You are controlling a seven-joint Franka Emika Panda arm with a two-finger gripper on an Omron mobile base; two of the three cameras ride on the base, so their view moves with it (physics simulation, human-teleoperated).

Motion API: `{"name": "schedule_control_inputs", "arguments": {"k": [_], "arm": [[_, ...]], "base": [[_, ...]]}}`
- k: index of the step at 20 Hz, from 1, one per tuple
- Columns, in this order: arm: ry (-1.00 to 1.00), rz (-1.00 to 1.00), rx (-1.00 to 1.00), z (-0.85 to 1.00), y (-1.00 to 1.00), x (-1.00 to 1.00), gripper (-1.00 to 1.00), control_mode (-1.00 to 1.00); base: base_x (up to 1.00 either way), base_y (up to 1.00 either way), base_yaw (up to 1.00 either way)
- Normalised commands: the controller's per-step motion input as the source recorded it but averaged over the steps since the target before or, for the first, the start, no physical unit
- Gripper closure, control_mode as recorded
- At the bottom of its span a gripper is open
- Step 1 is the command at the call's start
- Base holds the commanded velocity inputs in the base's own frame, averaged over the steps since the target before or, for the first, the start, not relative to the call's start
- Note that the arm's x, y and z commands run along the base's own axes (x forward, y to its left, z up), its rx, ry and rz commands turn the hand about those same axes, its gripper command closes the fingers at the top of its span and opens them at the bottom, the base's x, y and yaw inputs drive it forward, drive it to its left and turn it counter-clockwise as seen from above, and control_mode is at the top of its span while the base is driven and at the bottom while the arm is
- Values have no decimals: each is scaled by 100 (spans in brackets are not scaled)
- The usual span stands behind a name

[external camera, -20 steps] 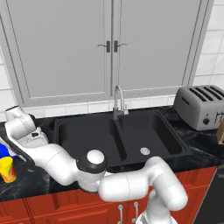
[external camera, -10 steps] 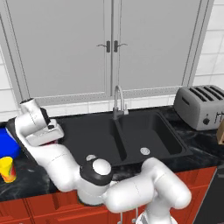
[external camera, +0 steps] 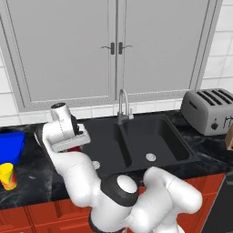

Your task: Pick up all produce items and place them in the sink. Turn on the sink faucet to wash them. Then turn the sink off and put them in the tray.

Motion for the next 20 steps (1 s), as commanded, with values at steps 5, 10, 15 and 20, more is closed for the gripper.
{"name": "schedule_control_inputs", "arguments": {"k": [5, 10, 15, 20], "arm": [[-1, 1, 8, 0, -71, 4, 100, -100], [0, 3, 6, -1, -44, 30, 100, -100], [0, 3, 4, -7, -36, 31, 100, -100], [0, 1, 2, -12, -28, 28, 100, -100]], "base": [[0, 0, 0], [0, 0, 0], [0, 0, 0], [0, 0, 0]]}}
